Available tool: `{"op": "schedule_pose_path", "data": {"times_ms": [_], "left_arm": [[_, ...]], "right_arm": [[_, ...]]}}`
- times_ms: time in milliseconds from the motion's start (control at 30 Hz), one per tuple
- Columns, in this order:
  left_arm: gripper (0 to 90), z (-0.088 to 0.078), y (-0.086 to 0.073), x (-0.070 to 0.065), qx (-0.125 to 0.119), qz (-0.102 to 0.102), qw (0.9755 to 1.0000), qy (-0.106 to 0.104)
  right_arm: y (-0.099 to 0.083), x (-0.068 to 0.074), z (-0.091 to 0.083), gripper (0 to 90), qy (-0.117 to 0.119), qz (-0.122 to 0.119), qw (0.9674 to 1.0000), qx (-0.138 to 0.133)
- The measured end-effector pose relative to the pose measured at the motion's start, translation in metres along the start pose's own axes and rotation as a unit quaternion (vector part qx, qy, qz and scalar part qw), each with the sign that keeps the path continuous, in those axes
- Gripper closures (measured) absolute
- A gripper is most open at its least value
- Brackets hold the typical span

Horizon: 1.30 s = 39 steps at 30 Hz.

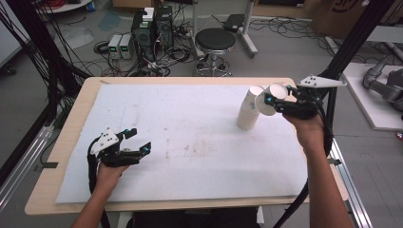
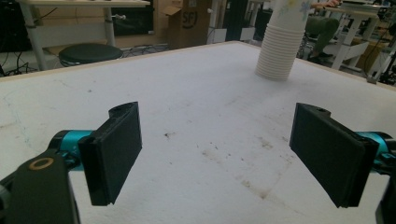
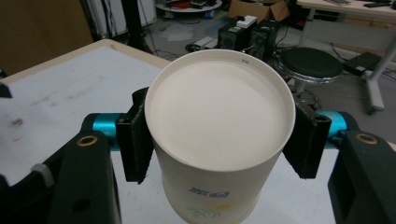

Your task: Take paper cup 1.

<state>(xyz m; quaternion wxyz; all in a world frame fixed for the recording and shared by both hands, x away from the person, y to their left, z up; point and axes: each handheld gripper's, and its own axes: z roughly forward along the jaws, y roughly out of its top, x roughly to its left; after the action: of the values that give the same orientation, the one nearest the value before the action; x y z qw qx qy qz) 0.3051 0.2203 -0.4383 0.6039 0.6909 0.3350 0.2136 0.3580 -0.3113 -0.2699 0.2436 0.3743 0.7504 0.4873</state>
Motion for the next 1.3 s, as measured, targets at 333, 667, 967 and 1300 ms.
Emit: {"op": "schedule_pose_path", "data": {"times_ms": [333,667,967,1300], "left_arm": [[16.9,0.002,-0.001,-0.005,0.002,0.002,1.0,-0.009],[16.9,0.004,-0.003,-0.007,-0.001,0.003,0.9999,-0.014],[16.8,0.006,-0.005,-0.006,0.003,0.006,1.0,-0.006],[16.8,0.011,-0.006,-0.007,0.001,0.007,0.9999,-0.009]], "right_arm": [[-0.049,0.032,0.003,36.2,0.044,-0.01,0.999,0.004],[-0.088,0.058,0.025,36.6,0.066,-0.026,0.9972,0.025],[-0.094,0.075,0.032,36.5,0.09,-0.036,0.995,0.023],[-0.093,0.07,0.028,36.4,0.095,-0.025,0.9951,0.008]]}}
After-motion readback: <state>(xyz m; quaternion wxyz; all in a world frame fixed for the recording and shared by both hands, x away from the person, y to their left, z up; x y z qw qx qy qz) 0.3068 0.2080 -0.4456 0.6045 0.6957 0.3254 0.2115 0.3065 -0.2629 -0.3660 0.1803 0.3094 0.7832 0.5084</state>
